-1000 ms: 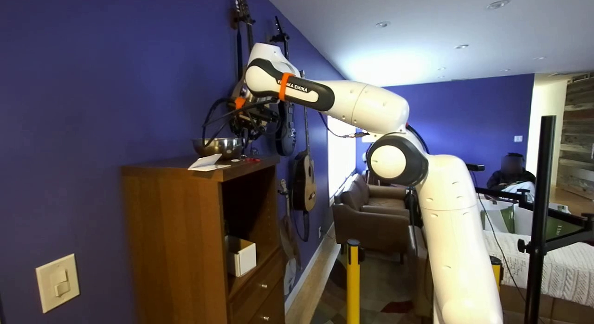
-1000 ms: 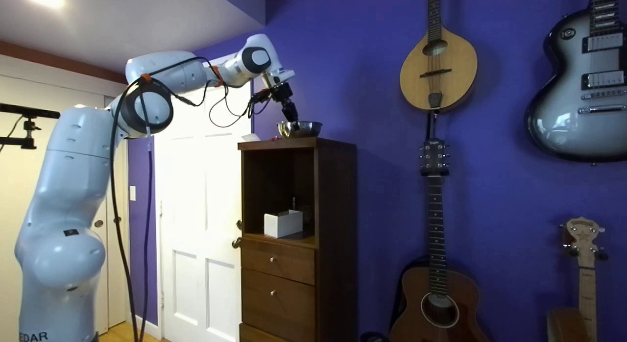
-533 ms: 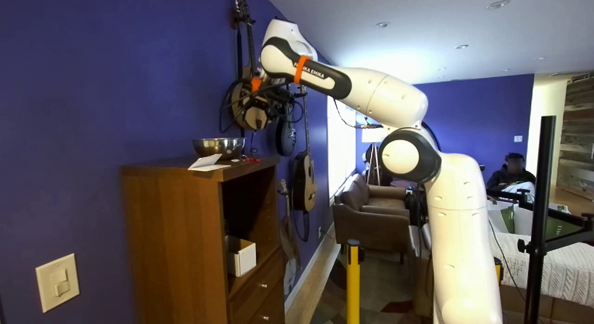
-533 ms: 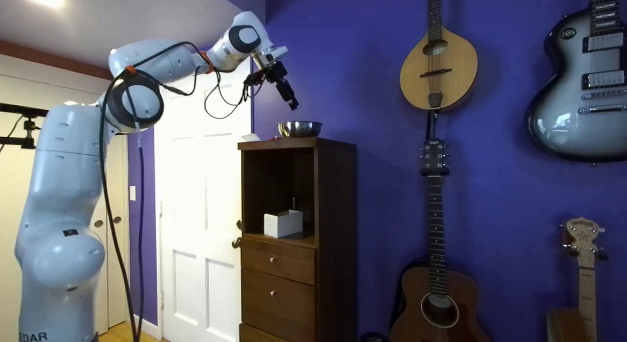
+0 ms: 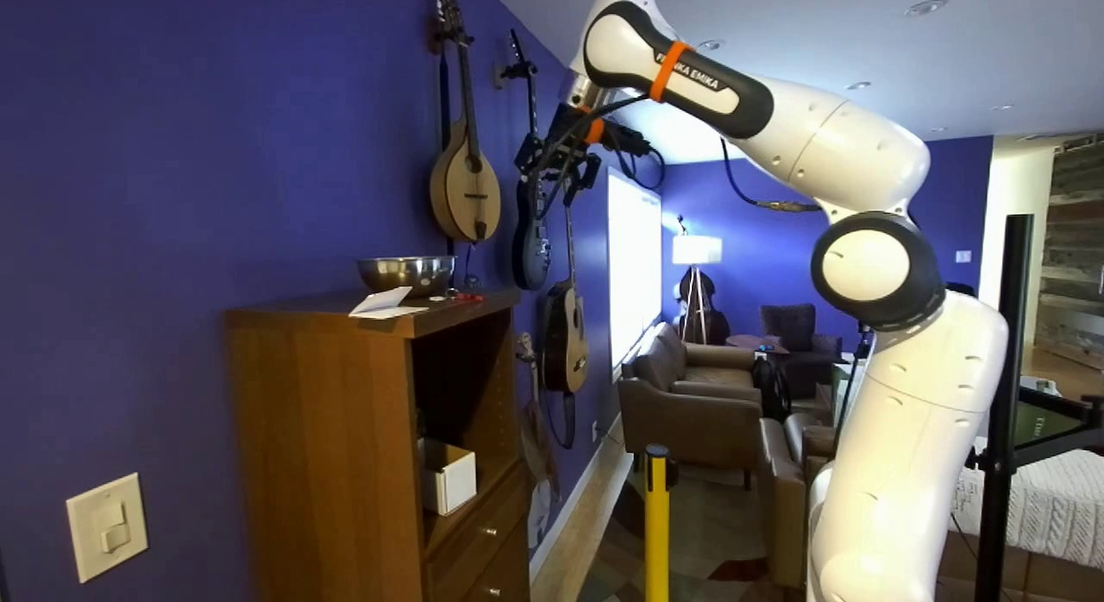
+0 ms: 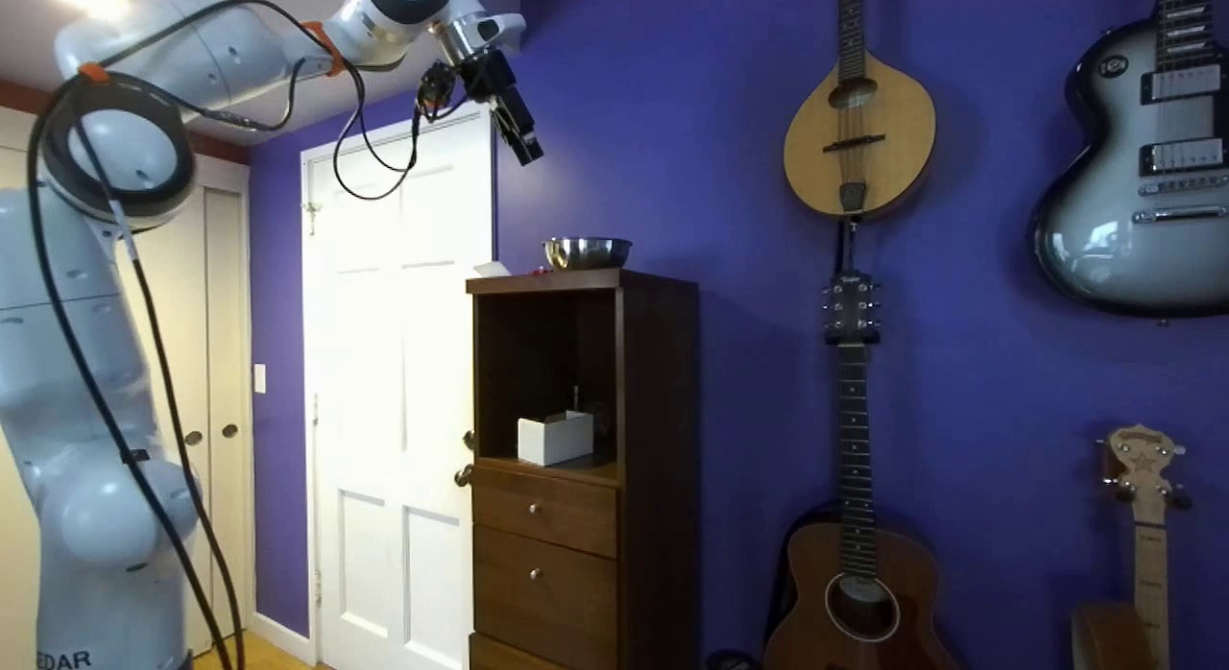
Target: Pour out the keys in the silver bowl
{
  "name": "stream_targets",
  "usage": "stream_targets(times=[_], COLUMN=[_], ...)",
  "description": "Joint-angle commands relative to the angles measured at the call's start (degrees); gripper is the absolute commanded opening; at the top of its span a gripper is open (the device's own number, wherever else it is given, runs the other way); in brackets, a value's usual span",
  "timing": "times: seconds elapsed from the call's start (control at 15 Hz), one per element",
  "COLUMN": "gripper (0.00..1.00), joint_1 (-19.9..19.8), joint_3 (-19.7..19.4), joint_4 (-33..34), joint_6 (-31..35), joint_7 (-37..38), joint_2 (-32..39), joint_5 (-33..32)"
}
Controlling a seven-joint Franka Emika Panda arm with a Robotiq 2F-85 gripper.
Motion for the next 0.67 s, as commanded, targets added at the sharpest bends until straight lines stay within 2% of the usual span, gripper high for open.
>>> stream_targets(times=[0.0,0.27,0.33,0.4,0.47,0.6], gripper=[1.00,1.00,1.00,1.00,1.00,1.00], joint_1=[1.11,1.97,0.22,0.32,-1.10,-1.42], joint_3=[-2.73,-5.21,-4.86,-5.49,-4.23,-4.41], joint_4=[-14.07,-25.57,-28.22,-30.58,-22.84,-24.46], joint_6=[-0.91,-3.44,-4.08,-4.94,-5.13,-5.19], joint_7=[-10.77,-20.95,-24.10,-26.77,-23.04,-23.65], joint_2=[-11.37,-20.67,-22.48,-24.15,-18.17,-19.61], joint_5=[4.19,6.59,7.93,8.40,6.97,6.99])
